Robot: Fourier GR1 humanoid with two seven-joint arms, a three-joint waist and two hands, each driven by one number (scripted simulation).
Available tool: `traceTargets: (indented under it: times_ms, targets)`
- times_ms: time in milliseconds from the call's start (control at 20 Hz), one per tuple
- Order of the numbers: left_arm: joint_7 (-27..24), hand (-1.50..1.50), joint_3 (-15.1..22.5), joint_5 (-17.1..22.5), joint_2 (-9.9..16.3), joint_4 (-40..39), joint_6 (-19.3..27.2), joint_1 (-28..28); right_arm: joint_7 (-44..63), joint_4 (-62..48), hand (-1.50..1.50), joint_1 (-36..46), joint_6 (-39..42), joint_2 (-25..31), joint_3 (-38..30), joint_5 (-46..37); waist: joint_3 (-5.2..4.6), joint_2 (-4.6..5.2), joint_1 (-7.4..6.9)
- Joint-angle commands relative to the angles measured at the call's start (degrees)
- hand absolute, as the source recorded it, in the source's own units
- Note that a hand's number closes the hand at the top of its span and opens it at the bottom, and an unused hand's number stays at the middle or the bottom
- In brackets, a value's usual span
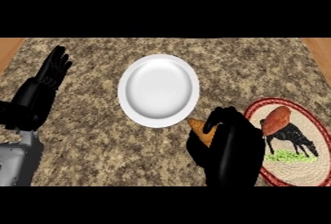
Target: Pick the croissant from the placemat and place it in the plate
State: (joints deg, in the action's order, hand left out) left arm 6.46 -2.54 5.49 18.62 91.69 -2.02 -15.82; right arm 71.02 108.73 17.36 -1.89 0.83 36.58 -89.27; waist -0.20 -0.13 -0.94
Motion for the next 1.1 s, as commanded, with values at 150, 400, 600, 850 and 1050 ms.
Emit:
traceTargets:
  times_ms: [150,400,600,850,1050]
  targets:
    - [-0.52,0.00,1.07,0.01,-0.35,-0.15,-1.17,-0.87,14.18,-8.56,1.50,10.81,-3.96,-0.79,-5.37,6.68,0.10,0.82,-3.23]
    - [0.54,0.00,2.76,-0.79,-1.52,-0.45,-0.85,-2.49,14.18,-17.28,1.50,17.42,-6.99,-0.80,-11.71,11.35,0.17,1.26,-3.89]
    - [-0.83,0.00,2.26,-0.88,-1.62,-1.65,-0.86,-2.95,14.18,-25.22,1.50,22.98,-8.01,-0.80,-14.85,13.37,0.10,1.52,-4.63]
    - [0.28,0.00,2.74,-1.60,-1.62,-1.55,-0.64,-4.12,12.73,-37.47,1.50,26.67,-11.34,-0.80,-17.76,16.79,0.17,1.53,-4.80]
    - [0.37,0.00,2.33,-0.38,-2.22,-1.98,-1.03,-5.62,9.74,-43.87,1.50,30.04,-16.77,-0.80,-23.74,20.53,0.23,1.87,-5.30]
